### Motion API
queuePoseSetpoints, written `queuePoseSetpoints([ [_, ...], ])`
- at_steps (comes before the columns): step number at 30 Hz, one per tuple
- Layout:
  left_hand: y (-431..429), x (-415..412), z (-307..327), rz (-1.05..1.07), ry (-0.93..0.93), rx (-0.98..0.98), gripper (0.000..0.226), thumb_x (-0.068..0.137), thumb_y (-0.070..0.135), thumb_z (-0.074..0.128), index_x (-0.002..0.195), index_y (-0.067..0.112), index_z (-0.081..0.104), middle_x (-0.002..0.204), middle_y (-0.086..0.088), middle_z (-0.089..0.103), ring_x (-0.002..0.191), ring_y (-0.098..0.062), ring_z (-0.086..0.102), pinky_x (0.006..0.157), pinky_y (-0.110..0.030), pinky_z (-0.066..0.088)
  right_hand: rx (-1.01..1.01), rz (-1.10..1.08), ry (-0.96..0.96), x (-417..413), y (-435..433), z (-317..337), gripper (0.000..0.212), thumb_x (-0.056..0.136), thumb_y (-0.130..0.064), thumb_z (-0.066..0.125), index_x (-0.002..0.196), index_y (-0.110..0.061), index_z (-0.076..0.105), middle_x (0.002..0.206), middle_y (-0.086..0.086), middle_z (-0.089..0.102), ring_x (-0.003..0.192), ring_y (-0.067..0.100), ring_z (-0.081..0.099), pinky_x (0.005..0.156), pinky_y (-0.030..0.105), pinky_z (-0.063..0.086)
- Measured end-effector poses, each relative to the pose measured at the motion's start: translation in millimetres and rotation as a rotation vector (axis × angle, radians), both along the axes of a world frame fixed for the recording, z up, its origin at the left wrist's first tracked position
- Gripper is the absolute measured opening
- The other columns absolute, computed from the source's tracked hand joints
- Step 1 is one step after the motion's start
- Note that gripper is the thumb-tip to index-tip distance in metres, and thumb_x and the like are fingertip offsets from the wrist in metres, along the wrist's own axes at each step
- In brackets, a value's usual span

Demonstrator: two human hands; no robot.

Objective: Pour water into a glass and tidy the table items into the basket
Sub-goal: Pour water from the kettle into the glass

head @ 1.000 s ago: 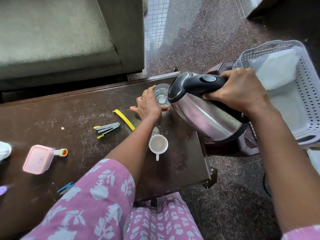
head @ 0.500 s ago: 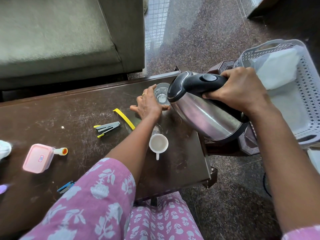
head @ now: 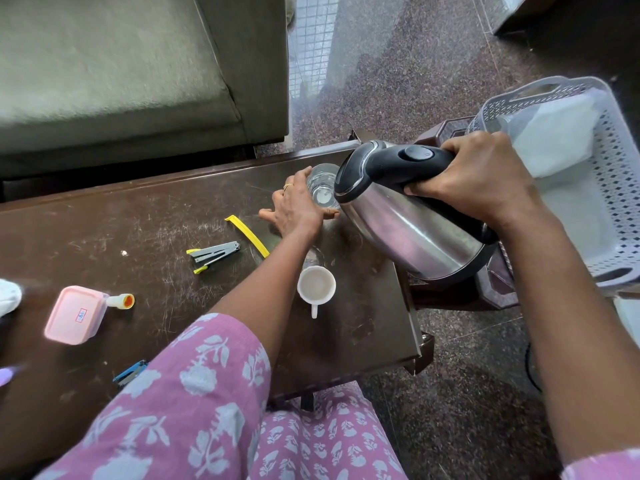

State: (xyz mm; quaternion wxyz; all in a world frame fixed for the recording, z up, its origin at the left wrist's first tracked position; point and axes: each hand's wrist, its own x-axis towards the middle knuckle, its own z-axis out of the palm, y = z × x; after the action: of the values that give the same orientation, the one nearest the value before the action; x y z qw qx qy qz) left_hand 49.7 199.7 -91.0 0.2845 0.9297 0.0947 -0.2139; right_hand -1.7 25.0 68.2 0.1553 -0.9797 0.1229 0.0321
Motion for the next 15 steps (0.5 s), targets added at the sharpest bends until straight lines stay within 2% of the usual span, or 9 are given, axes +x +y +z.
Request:
queuePoseSetpoints([
  [8, 0.3, 0.0, 0.3, -0.006, 0.004, -0.001, 0.087, 0.056, 0.045, 0.083, 0.130, 0.043, 0.036, 0.136, 0.012, 0.046, 0.120, -0.022, 0.043, 0.082, -0.044, 0.026, 0.000, 0.011, 0.009, 0.1, 1.8, -1.0, 0.040, 0.056, -0.049, 0.074, 0.078, -0.015, 0.071, 0.065, 0.007, 0.056, 0.077, 0.031, 0.060, 0.067, 0.033, 0.047],
  [15, 0.4, -0.1, -0.9, -0.004, -0.003, -0.004, 0.086, 0.057, 0.045, 0.082, 0.130, 0.042, 0.036, 0.136, 0.011, 0.046, 0.118, -0.023, 0.043, 0.081, -0.043, 0.025, 0.002, 0.005, 0.009, 0.0, 4.8, 2.0, 0.037, 0.056, -0.046, 0.075, 0.077, -0.015, 0.070, 0.060, 0.005, 0.053, 0.070, 0.027, 0.057, 0.063, 0.028, 0.039],
])
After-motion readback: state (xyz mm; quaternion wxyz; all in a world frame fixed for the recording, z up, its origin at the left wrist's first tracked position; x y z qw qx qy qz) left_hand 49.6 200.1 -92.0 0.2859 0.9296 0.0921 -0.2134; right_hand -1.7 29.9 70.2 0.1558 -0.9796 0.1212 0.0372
